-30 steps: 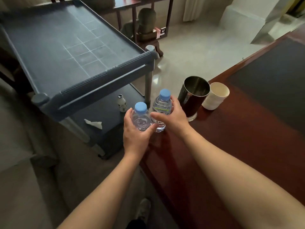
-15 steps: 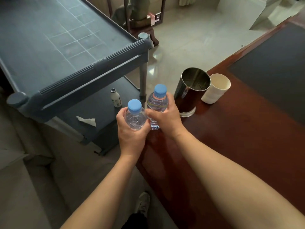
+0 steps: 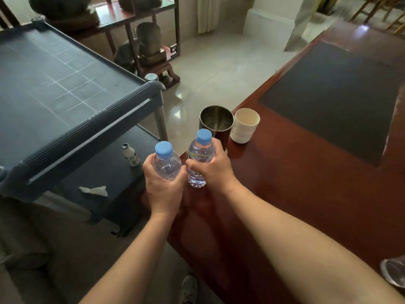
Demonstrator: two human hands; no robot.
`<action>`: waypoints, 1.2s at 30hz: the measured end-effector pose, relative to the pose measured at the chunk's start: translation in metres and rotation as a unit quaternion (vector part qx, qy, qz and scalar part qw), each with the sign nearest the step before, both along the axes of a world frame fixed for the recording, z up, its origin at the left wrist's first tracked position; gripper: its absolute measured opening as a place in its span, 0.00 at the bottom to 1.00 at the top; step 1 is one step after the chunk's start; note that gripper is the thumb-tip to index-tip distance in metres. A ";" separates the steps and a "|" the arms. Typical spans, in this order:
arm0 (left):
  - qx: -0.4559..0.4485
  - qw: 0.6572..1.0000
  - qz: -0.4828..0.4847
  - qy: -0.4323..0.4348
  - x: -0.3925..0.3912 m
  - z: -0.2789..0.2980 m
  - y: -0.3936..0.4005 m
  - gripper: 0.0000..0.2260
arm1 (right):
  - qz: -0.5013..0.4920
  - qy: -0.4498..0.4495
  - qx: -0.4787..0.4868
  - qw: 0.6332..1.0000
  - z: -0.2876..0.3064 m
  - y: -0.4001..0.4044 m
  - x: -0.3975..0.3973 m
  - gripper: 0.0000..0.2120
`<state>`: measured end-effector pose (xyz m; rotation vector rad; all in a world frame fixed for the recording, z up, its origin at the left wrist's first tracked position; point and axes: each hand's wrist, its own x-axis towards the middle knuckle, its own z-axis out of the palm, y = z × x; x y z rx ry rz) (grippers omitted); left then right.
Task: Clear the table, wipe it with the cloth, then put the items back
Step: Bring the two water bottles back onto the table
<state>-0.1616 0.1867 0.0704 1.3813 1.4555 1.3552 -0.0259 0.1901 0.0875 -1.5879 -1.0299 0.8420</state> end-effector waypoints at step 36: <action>0.025 0.933 -0.357 -0.027 0.282 0.056 -0.080 0.30 | -0.374 -0.045 0.014 0.926 0.064 -0.204 0.248 0.27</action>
